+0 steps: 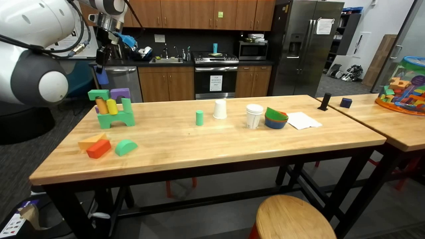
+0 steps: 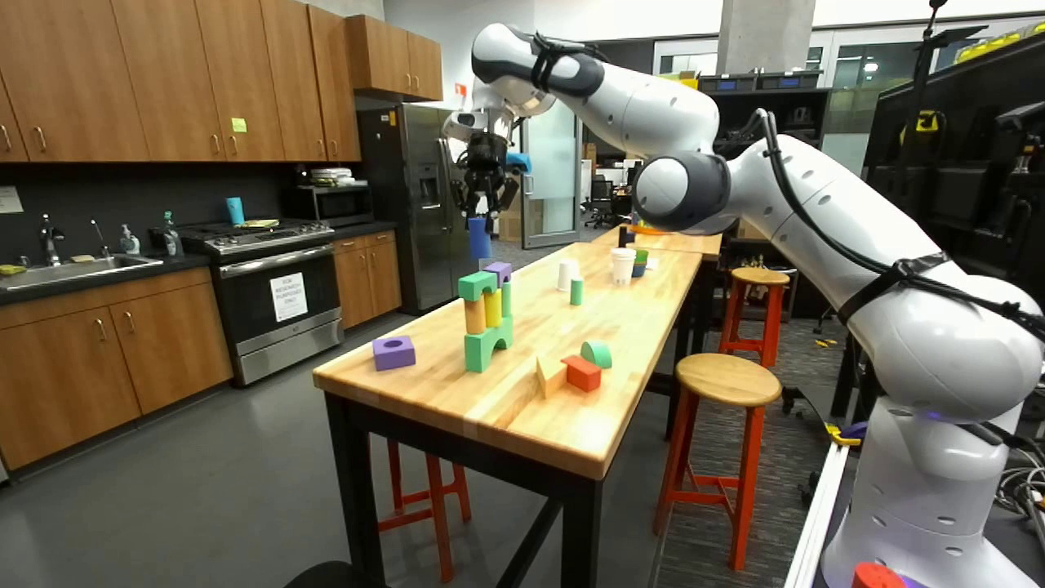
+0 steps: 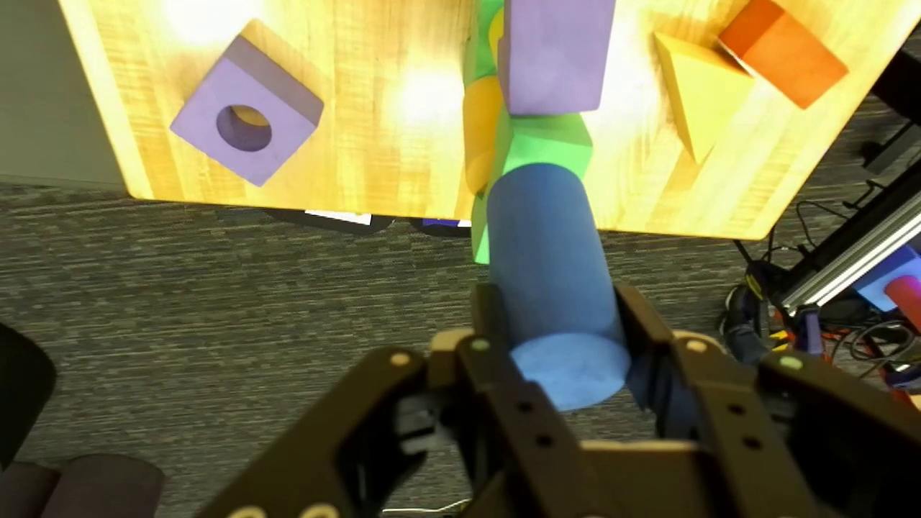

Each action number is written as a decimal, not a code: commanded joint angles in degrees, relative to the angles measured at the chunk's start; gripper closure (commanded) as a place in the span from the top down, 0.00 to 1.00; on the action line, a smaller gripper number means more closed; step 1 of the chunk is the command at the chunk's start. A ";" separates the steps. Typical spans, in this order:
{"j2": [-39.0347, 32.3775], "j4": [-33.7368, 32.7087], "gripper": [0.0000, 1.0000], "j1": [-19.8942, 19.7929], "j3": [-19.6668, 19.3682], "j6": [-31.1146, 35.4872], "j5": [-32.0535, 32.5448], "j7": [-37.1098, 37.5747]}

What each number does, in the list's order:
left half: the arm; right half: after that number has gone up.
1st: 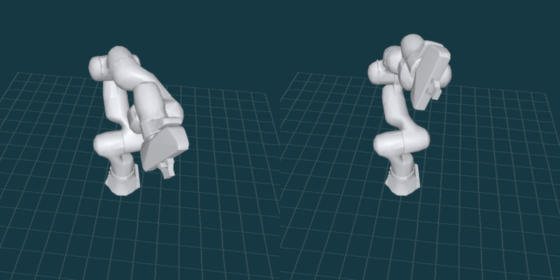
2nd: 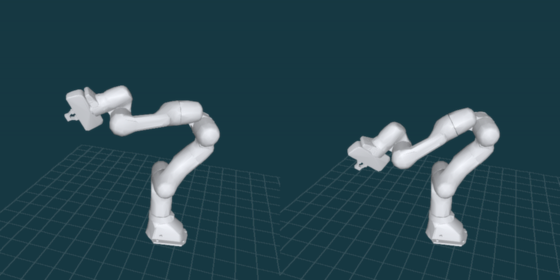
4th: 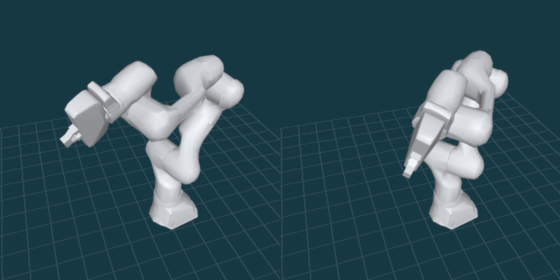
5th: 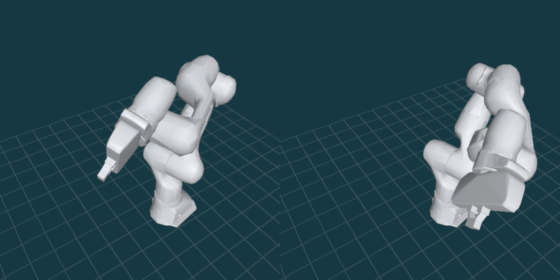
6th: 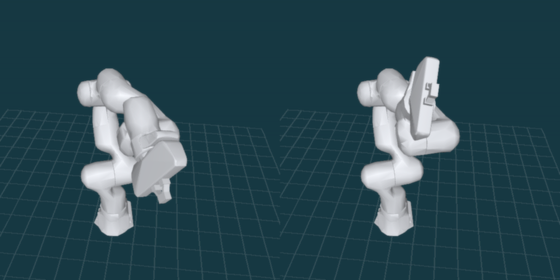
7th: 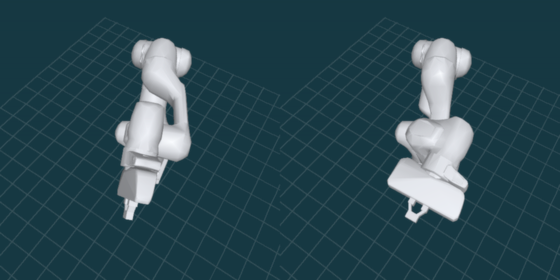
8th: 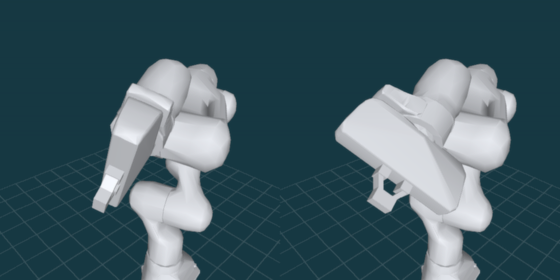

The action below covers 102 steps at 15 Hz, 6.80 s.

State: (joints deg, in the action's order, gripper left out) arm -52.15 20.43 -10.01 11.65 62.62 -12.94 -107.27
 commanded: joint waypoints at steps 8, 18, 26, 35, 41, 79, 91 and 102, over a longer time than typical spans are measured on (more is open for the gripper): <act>0.17 0.98 0.16 0.10 0.50 -3.77 -1.90 0.37; -1.60 -0.53 0.16 0.09 0.63 -4.25 -2.25 0.29; -1.59 -0.36 0.16 -0.31 1.03 -2.96 -3.18 -0.12; -1.67 -0.12 0.16 -0.52 1.02 -3.20 -3.17 -0.16; -2.47 0.04 0.16 -0.72 1.09 -2.30 -3.26 -0.15; -1.38 0.78 1.00 -0.30 0.92 -6.60 -3.07 3.08; 5.86 -0.15 1.00 -5.35 0.60 -2.75 -6.00 22.81; 5.14 0.11 1.00 -9.33 -0.31 5.06 -5.19 30.12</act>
State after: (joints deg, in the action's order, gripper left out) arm -47.05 20.54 -19.40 11.40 67.70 -18.08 -77.25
